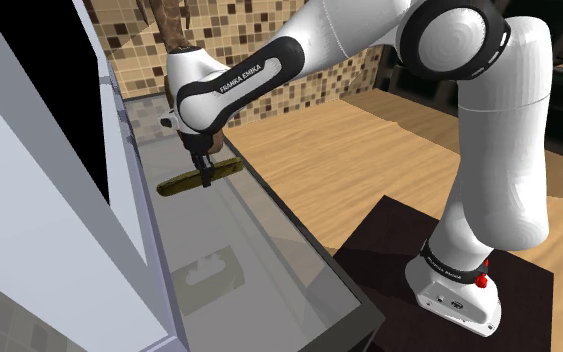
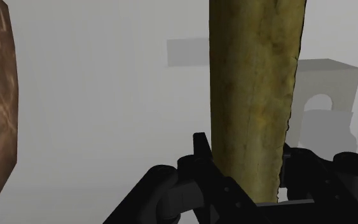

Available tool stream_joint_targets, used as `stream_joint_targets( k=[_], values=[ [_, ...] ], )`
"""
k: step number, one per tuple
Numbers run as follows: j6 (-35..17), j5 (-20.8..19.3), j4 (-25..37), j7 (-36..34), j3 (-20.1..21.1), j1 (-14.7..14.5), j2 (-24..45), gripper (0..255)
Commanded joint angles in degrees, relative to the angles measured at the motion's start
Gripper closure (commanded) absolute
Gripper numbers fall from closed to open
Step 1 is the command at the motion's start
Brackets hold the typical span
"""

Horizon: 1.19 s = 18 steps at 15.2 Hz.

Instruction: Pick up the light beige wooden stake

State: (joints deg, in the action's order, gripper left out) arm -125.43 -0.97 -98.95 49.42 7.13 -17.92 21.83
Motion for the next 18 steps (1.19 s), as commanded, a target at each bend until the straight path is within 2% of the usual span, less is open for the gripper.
stream_joint_targets(
  k=[1, 8, 18],
  values=[
    [-0.06, 0.00, -0.04, 0.02, -0.01, 0.01, 0.00, 255],
    [-0.08, -0.01, -0.03, -0.01, 0.00, 0.00, 0.03, 255],
    [6.63, 0.33, 4.08, 0.06, 0.15, 0.09, -2.57, 255]
  ],
)
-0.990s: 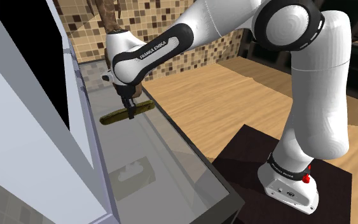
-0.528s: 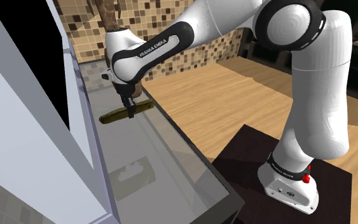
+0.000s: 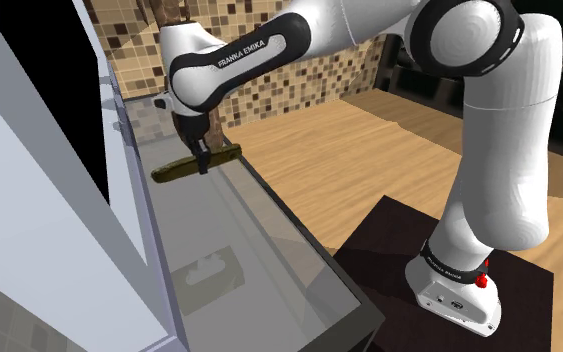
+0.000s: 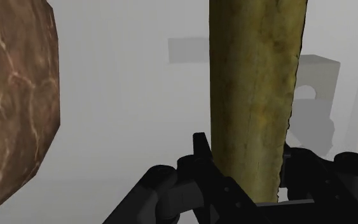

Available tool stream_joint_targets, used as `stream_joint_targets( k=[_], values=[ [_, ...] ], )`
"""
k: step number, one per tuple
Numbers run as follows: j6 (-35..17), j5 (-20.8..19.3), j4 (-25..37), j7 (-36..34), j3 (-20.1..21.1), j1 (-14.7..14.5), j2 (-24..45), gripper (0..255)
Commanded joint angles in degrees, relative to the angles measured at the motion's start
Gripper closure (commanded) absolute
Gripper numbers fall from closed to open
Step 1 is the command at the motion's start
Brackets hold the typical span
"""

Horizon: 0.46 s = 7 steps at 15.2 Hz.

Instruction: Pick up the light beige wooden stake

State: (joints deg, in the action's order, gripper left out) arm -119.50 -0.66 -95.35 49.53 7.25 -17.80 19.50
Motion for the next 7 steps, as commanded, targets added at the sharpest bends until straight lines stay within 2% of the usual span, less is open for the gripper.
stream_joint_targets(
  k=[1, 7],
  values=[
    [1.40, 0.05, 0.97, -0.04, 0.04, -0.03, -0.44, 255],
    [4.31, 0.14, 3.17, -0.05, 0.08, -0.02, -1.15, 255]
  ],
)
